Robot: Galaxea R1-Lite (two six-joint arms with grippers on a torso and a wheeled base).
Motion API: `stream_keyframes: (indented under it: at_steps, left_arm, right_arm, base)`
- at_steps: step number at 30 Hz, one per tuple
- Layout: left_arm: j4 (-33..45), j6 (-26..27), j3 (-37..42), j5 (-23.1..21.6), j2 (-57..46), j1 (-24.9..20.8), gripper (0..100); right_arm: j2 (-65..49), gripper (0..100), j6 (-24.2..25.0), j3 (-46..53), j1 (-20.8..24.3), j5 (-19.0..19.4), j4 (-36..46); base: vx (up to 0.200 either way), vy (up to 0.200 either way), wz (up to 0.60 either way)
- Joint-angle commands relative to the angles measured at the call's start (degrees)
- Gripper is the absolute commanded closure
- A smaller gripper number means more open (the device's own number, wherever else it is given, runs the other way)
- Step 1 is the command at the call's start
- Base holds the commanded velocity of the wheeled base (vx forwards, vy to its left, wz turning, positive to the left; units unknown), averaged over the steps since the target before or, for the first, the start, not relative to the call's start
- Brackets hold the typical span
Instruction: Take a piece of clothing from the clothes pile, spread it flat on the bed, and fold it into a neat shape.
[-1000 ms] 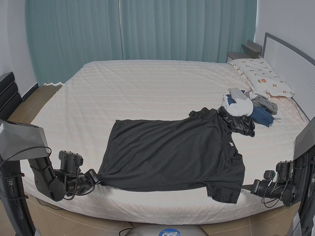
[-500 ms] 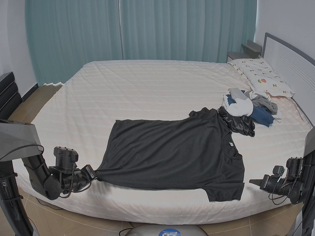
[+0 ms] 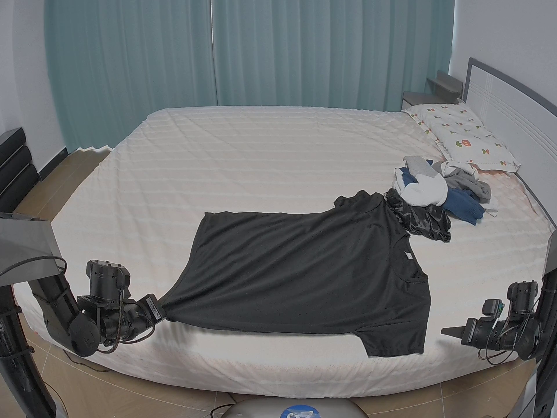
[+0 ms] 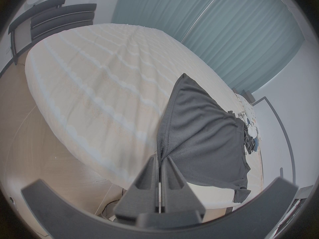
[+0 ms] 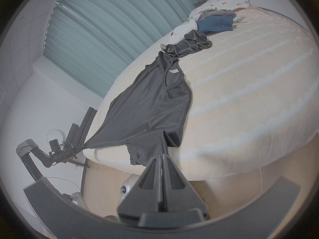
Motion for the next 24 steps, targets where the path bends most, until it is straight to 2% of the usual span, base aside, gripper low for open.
stream_keyframes:
  at_steps: [1,2,3,6,9,18,24]
  left_arm:
    - [0.0,0.0,0.2,-0.1,0.1,0.0,100]
    - [0.0,0.0,0.2,-0.1,0.2,0.0,100]
    - [0.0,0.0,0.1,-0.2,0.2,0.0,100]
    - [0.0,-0.1,0.1,-0.3,0.2,0.0,100]
    - [0.0,-0.1,0.0,-0.4,0.3,0.0,100]
    - [0.0,-0.2,-0.3,-0.5,1.3,0.0,100]
    - [-0.1,-0.3,-0.5,-0.5,1.8,0.0,100]
  right_arm:
    - [3.8,100,0.0,0.0,0.8,-0.1,-1.8]
    - [4.6,100,0.6,-0.2,1.2,0.0,-3.0]
    - [5.0,0,0.7,-0.3,1.5,0.0,-3.4]
    - [8.4,0,2.8,-0.5,4.0,-0.6,-6.7]
    - [11.6,0,7.4,-1.0,6.6,-1.2,-11.4]
    - [9.8,0,19.6,-5.7,9.1,-0.7,-11.2]
    - [10.3,0,20.9,-6.8,9.9,-0.7,-11.1]
  base:
    - [0.000,0.000,0.00]
    - [0.000,0.000,0.00]
    - [0.000,0.000,0.00]
    - [0.000,0.000,0.00]
    - [0.000,0.000,0.00]
    - [0.000,0.000,0.00]
    - [0.000,0.000,0.00]
